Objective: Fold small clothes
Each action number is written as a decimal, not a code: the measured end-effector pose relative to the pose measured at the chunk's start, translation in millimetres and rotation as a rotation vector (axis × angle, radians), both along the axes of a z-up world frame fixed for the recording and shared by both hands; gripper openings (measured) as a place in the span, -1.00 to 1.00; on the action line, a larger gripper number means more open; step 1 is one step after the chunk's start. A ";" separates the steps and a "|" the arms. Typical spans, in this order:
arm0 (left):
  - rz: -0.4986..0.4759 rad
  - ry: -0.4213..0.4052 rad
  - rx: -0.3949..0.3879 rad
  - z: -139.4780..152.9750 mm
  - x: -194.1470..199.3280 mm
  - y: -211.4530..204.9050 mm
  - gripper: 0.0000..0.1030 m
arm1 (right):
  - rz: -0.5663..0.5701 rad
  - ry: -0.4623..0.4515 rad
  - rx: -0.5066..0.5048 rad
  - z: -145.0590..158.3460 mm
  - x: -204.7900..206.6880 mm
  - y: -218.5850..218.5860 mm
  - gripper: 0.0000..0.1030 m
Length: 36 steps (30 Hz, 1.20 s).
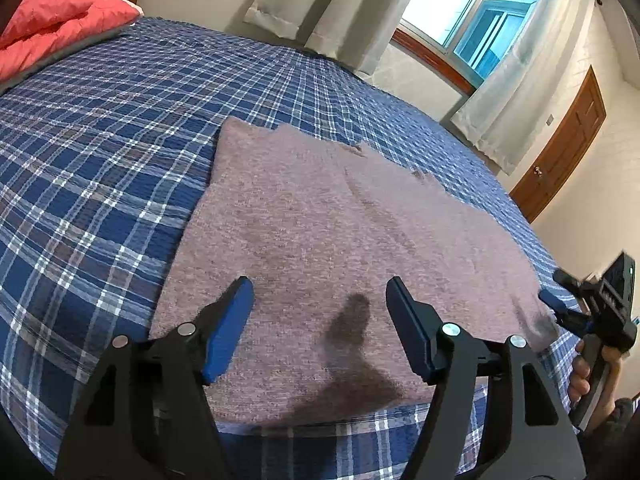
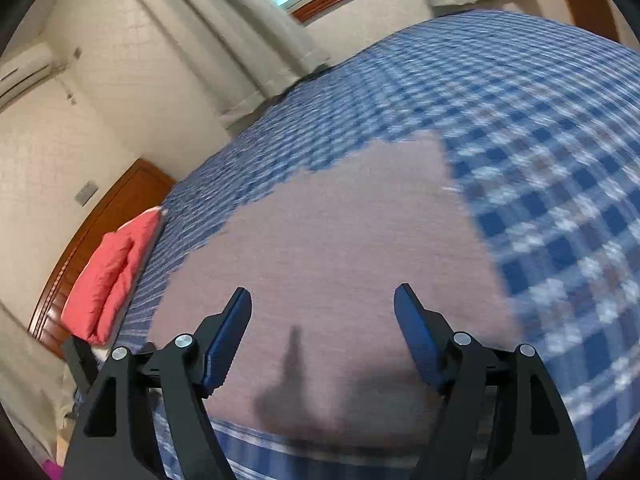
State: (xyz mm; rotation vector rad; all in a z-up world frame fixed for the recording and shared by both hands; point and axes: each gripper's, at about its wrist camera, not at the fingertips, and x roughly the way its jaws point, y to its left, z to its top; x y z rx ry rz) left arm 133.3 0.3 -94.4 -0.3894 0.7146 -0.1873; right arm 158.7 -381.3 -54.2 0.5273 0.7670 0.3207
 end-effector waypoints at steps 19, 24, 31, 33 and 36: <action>-0.021 -0.028 -0.122 -5.1 -3.0 11.4 0.43 | 0.188 0.143 -0.044 -29.0 133.8 150.9 0.43; -0.021 -0.028 -0.133 -4.8 -1.2 12.8 0.43 | 0.157 0.146 -0.032 -19.5 108.0 144.3 0.43; -0.021 -0.028 -0.135 -4.7 -1.0 13.0 0.43 | 0.176 0.133 -0.021 -18.9 45.2 143.7 0.43; -0.021 -0.027 -0.135 -4.7 -1.1 13.2 0.43 | 0.181 0.130 -0.008 -20.2 27.0 142.3 0.43; -0.021 -0.028 -0.134 -4.8 -1.1 13.2 0.43 | 0.180 0.112 0.001 -19.6 1.2 140.6 0.43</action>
